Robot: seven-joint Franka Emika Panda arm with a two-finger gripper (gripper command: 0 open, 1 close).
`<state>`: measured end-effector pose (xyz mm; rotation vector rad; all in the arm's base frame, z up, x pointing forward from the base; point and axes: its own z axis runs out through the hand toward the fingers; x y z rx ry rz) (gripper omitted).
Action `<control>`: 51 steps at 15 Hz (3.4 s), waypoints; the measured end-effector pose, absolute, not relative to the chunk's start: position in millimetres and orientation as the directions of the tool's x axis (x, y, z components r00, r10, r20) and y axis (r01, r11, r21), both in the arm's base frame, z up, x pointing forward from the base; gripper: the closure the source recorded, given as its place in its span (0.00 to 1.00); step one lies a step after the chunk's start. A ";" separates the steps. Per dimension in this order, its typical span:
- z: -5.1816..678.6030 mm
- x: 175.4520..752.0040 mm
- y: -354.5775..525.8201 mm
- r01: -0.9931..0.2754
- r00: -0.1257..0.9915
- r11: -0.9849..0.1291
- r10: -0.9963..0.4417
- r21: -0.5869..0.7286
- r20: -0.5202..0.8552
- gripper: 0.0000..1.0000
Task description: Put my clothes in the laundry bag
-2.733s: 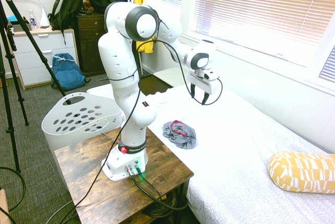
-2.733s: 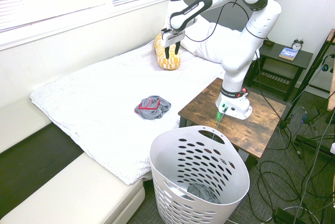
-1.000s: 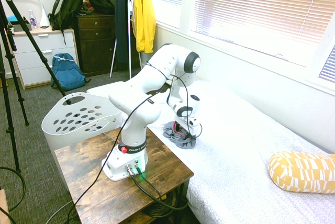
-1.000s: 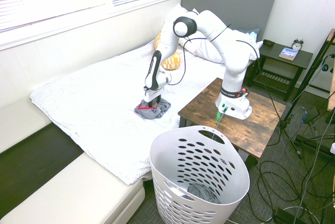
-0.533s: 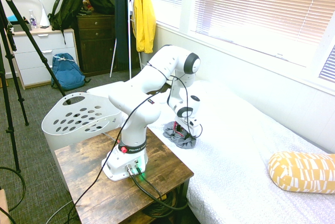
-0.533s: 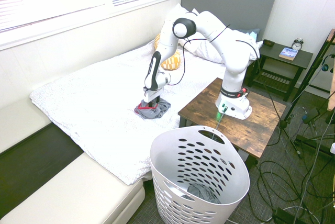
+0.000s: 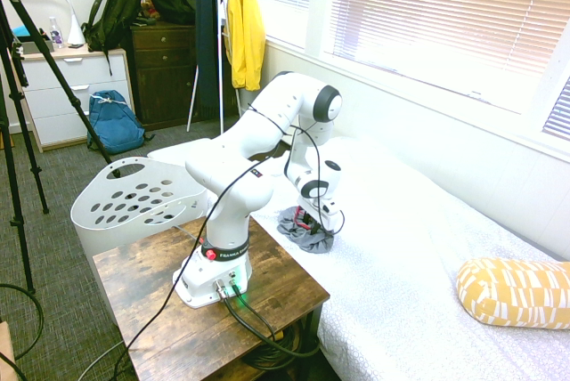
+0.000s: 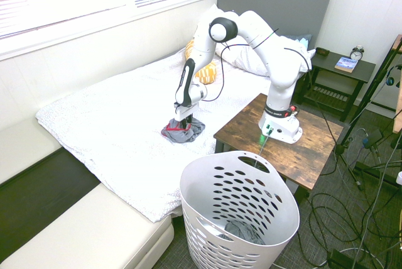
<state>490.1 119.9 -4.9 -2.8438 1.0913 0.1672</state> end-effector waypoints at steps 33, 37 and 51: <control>561.5 150.0 399.7 -0.139 0.983 -0.986 -0.148 -0.088 0.112 1.00; 522.9 21.4 452.2 0.010 0.994 -1.000 0.007 -0.022 0.107 1.00; 345.9 -54.2 481.5 0.074 0.997 -0.996 0.074 0.056 -0.015 0.00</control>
